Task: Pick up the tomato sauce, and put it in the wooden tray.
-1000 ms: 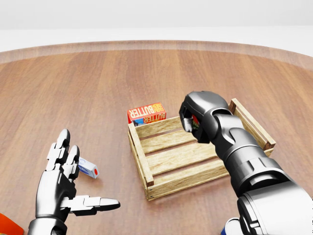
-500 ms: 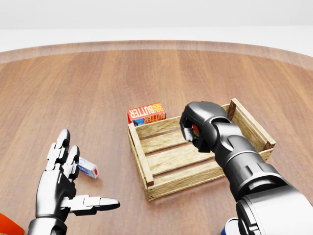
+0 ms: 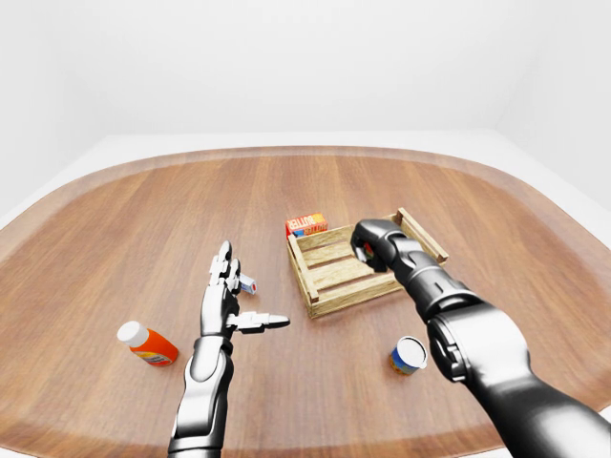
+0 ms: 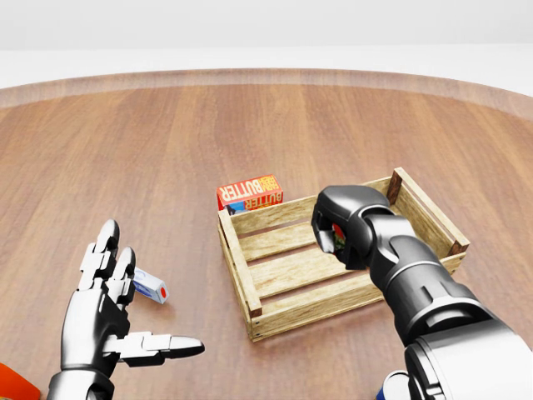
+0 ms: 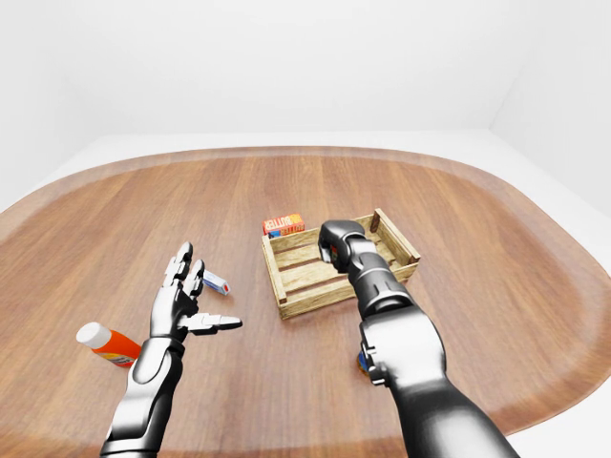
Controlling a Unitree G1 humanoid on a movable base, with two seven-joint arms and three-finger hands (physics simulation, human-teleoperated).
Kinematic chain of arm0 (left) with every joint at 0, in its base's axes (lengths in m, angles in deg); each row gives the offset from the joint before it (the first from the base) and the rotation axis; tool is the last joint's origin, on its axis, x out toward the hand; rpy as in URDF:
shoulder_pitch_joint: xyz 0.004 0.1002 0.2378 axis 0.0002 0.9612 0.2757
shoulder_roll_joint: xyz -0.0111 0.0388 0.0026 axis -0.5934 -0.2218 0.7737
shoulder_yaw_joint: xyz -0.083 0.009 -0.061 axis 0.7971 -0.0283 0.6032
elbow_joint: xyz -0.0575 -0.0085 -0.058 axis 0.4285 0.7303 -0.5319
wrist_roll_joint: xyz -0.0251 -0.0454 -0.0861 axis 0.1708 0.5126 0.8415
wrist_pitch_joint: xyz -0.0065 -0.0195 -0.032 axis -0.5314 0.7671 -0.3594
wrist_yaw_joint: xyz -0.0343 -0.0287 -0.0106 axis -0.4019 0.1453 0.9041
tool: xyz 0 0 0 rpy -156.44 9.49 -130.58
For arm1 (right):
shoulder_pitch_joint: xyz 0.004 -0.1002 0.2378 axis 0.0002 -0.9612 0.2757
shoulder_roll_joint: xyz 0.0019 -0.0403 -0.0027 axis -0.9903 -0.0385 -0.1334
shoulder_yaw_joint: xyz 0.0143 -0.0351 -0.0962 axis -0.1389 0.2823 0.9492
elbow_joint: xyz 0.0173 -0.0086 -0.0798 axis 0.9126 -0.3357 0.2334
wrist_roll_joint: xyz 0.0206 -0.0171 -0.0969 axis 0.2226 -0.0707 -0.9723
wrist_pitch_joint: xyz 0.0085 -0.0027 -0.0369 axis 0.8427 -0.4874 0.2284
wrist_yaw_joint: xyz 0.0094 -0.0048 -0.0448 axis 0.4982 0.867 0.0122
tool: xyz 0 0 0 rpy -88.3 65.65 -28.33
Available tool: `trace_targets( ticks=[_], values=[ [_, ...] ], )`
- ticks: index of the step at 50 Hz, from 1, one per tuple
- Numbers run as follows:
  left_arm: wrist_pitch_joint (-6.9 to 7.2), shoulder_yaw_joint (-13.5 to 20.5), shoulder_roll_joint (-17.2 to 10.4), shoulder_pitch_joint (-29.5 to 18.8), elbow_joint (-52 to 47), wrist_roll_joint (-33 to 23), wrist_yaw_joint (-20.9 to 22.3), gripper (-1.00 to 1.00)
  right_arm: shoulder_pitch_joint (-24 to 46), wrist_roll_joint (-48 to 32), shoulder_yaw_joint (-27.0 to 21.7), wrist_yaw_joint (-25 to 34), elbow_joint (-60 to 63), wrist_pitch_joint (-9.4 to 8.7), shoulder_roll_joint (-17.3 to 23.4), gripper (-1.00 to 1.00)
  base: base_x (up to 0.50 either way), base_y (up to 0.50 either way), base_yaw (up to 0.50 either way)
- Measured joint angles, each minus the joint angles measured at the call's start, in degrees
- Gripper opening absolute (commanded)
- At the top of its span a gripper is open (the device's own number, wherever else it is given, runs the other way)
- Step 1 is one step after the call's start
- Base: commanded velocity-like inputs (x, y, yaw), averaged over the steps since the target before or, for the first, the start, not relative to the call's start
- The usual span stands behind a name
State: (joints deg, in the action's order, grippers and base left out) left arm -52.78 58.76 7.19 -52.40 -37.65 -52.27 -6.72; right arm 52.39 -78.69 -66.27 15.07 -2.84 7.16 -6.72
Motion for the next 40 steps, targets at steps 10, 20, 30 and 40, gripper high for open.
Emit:
trace_targets(
  ticks=[10,20,30,40],
  values=[
    [0.01,0.0,0.0,0.1,-0.1,0.0,0.0,1.0,-0.3,-0.4,-0.2,1.4,-0.1,0.0,0.0,-1.0,0.0,0.0,0.0],
    [0.03,0.0,0.0,0.2,-0.2,-0.1,-0.1,1.0,-0.7,-1.2,0.0,2.8,-0.1,0.0,0.1,-1.0,0.0,0.0,0.0],
    [0.04,-0.1,0.1,0.1,-0.2,-0.1,-0.1,1.0,-0.8,-2.5,0.2,3.4,-0.2,0.0,0.2,-1.0,0.0,0.0,0.0],
    [0.06,0.0,0.0,0.0,-0.1,0.0,-0.1,1.0,-0.7,-3.3,0.1,3.6,-0.2,0.0,0.2,-1.0,0.0,0.0,0.0]
  ],
)
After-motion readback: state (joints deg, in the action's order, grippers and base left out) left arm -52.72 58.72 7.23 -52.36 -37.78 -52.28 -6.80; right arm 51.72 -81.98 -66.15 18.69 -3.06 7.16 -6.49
